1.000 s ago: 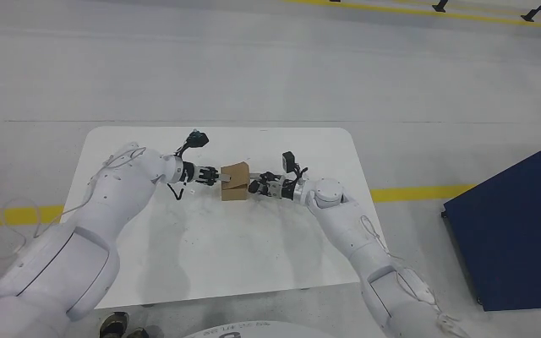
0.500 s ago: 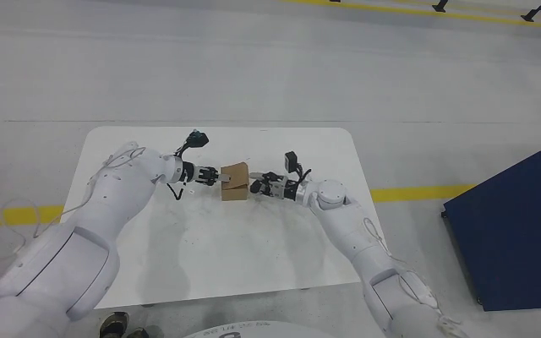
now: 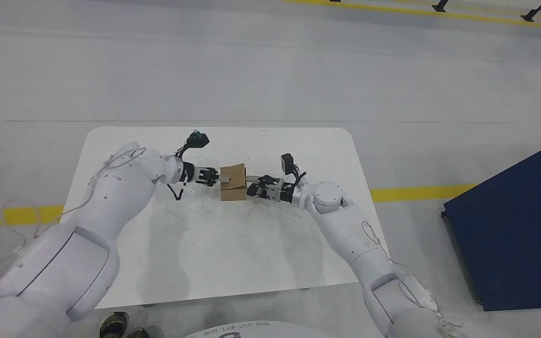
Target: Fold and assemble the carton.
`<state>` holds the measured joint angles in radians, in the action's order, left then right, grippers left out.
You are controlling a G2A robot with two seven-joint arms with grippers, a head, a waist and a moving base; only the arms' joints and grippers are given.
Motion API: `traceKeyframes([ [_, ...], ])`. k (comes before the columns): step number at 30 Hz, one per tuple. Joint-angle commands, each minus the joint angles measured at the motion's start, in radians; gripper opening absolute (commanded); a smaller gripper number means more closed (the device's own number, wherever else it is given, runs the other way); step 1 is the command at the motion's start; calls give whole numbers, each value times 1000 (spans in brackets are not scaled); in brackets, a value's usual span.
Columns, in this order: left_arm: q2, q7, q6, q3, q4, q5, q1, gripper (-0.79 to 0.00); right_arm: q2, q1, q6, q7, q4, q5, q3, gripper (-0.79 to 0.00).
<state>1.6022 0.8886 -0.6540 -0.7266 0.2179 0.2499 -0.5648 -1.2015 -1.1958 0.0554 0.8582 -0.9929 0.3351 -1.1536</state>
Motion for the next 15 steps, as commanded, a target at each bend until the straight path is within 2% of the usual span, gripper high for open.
traceKeyframes([
  [1, 1, 2, 4, 1, 0, 4, -2, -317, 0, -1, -4, -8, 2, 1, -2, -449],
  [15, 4, 3, 15, -1, -5, 13, -3, -314, 2, 2, -20, -30, 7, -1, -8, -440],
])
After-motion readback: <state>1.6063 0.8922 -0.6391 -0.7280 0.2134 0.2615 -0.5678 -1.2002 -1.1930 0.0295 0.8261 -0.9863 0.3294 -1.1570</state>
